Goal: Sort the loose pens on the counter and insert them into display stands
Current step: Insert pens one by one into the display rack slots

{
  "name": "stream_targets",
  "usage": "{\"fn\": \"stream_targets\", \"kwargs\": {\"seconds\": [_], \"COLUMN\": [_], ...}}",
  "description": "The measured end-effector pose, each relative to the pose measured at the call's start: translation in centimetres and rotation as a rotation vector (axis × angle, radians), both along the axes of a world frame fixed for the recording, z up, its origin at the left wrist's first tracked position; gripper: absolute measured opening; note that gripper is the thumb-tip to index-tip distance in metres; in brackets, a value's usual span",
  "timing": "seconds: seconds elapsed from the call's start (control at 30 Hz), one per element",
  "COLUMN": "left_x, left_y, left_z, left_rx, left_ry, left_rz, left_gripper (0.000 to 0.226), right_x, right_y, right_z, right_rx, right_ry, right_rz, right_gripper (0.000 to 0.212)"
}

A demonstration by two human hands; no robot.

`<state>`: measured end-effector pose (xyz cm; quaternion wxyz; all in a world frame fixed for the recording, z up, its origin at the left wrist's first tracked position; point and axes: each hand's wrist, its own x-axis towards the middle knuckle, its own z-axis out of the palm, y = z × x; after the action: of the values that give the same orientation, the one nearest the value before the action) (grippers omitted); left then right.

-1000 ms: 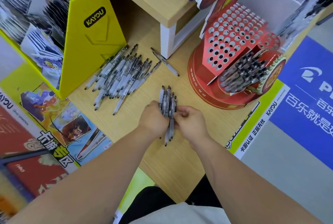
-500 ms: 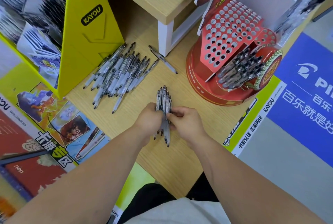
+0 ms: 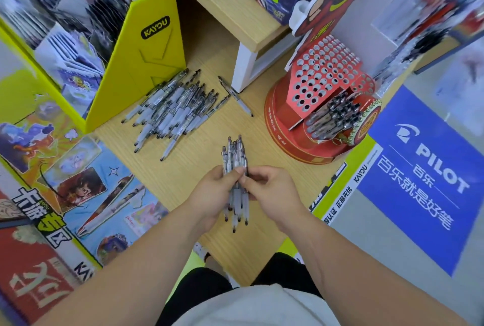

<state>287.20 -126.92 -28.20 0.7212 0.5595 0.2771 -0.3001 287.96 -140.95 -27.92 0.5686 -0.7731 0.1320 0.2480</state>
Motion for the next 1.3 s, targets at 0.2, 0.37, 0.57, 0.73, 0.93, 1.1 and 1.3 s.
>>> {"fn": "stream_targets", "kwargs": {"seconds": [0.2, 0.37, 0.57, 0.73, 0.93, 1.1, 1.3], "left_x": [-1.6, -2.7, -3.0, -2.5, -2.1, 0.1, 3.6], "left_y": [-0.5, -2.1, -6.1, -12.4, -21.8, -27.6, -30.9], "left_z": [2.2, 5.1, 7.2, 9.2, 11.1, 14.1, 16.4], "left_rx": [-0.165, -0.2, -0.201, -0.202, -0.17, -0.138, -0.126], "left_ry": [-0.03, -0.066, -0.07, -0.084, -0.08, -0.067, -0.131], "left_rz": [0.111, 0.23, 0.374, 0.524, 0.642, 0.708, 0.672], "left_gripper": [0.035, 0.027, 0.027, 0.027, 0.018, 0.021, 0.019], "right_x": [-0.2, -0.2, 1.2, 2.9, 5.1, 6.8, 9.5], "right_y": [-1.0, -2.8, -7.4, -14.7, -26.2, -33.7, -37.2], "right_z": [4.9, 9.4, 11.2, 11.4, 12.0, 15.0, 17.0], "right_rx": [0.076, 0.219, 0.258, 0.316, 0.356, 0.354, 0.356], "right_ry": [0.025, 0.045, -0.008, -0.007, -0.05, -0.141, -0.233], "right_rz": [-0.014, 0.028, 0.035, 0.061, 0.02, 0.014, -0.063], "right_gripper": [0.008, 0.013, 0.019, 0.01, 0.009, 0.012, 0.009]}}
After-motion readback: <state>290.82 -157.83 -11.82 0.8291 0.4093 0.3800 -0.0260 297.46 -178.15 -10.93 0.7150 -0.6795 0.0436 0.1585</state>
